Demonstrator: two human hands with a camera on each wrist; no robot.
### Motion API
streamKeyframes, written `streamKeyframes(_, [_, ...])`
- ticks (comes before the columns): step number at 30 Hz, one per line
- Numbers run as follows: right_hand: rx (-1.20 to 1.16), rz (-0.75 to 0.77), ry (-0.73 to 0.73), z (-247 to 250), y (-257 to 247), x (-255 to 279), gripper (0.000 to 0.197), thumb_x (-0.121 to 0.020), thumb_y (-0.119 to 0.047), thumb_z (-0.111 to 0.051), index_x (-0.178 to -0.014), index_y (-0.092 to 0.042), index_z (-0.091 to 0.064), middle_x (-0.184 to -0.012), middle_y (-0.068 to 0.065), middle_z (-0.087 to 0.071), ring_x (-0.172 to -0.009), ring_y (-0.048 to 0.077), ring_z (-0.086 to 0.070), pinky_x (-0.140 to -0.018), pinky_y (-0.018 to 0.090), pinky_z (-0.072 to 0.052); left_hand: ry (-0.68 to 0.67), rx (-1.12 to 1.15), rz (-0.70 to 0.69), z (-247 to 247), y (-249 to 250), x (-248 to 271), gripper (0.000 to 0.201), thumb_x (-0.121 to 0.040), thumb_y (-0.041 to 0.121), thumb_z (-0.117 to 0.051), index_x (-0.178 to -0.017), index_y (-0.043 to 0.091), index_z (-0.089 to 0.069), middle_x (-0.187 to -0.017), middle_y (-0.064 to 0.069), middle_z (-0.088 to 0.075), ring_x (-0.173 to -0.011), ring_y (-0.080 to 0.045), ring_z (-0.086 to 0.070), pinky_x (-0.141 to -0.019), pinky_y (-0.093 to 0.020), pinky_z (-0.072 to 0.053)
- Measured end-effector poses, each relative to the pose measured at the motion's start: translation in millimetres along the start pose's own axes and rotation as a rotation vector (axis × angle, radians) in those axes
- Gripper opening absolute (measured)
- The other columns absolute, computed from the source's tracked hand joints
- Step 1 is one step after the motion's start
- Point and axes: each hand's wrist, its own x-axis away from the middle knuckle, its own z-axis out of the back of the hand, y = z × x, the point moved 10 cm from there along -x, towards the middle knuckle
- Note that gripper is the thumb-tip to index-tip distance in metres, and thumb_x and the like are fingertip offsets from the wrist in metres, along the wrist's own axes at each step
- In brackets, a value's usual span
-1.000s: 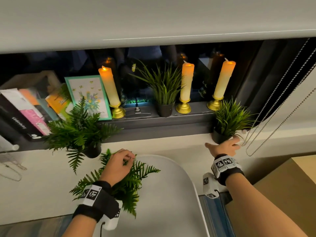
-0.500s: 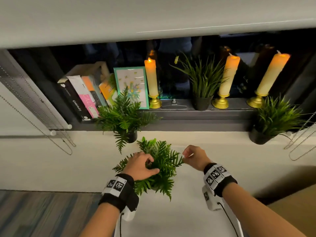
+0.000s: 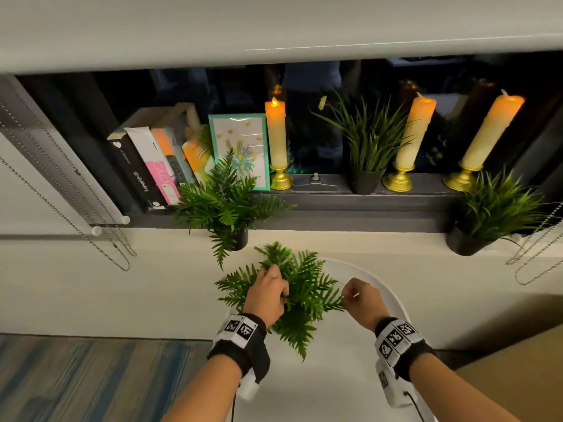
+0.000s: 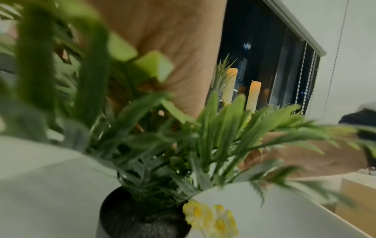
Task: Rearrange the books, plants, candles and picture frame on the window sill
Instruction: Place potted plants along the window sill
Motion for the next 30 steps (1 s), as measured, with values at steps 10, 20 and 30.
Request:
streamKeyframes(10, [0.102,-0.213,-0.257,-31,63,29,0.027,-0.079,-0.004,-0.051,-0.090,-0.028,-0.055,-0.084,-0.004,-0.064,-0.076,0.014,-0.057,-0.068,0.018,-0.042,0.052,0.109,-0.048,-7,27,-2,0.007,-0.087,0.012,-0.064,-0.094,0.012,-0.067,-0.113,0.003,-0.047,-0.107,-0.016,-0.044,-0.077,-0.031,-0.051])
streamKeyframes(20, [0.100,-0.216,-0.418,-58,109,51,0.017,-0.080,-0.008,-0.064,-0.078,-0.019,-0.052,-0.064,-0.004,-0.057,-0.059,0.014,-0.056,-0.056,0.017,-0.046,0.070,0.146,-0.051,-11,19,-5,0.007,-0.085,0.014,-0.068,-0.092,0.015,-0.067,-0.112,0.005,-0.047,-0.108,-0.014,-0.044,-0.083,-0.027,-0.050])
streamKeyframes(30, [0.058,-0.093,-0.439,-79,-10,36,0.077,-0.073,-0.023,-0.079,-0.138,-0.017,-0.038,-0.136,0.003,-0.048,-0.129,0.021,-0.045,-0.103,0.026,-0.037,0.076,0.158,-0.052,-14,22,-9,0.010,-0.085,0.016,-0.067,-0.094,0.012,-0.067,-0.111,0.003,-0.047,-0.110,-0.016,-0.042,-0.087,-0.033,-0.050])
